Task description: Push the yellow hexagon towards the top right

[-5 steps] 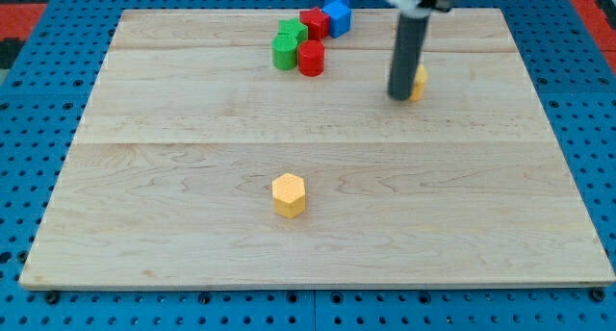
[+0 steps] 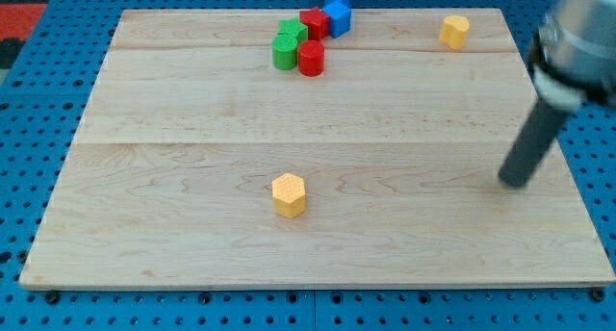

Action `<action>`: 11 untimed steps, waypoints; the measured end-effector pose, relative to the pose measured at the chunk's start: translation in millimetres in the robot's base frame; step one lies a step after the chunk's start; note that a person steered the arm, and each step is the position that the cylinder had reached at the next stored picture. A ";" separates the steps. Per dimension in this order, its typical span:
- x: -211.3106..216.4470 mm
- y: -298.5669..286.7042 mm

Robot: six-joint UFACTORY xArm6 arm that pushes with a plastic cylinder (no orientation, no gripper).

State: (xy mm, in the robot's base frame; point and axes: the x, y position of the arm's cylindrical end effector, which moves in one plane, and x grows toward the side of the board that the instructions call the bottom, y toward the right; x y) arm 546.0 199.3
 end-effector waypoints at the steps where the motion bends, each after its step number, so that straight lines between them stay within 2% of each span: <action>1: 53.6 -152.1; 2: 60.1 -204.7; 3: 16.4 -207.6; 4: 3.4 -246.0; 5: -12.8 -250.2; 6: -55.0 -235.1; 7: -126.0 -209.0; 8: -95.2 -224.8; 9: -137.7 -262.8; 11: -198.6 -108.0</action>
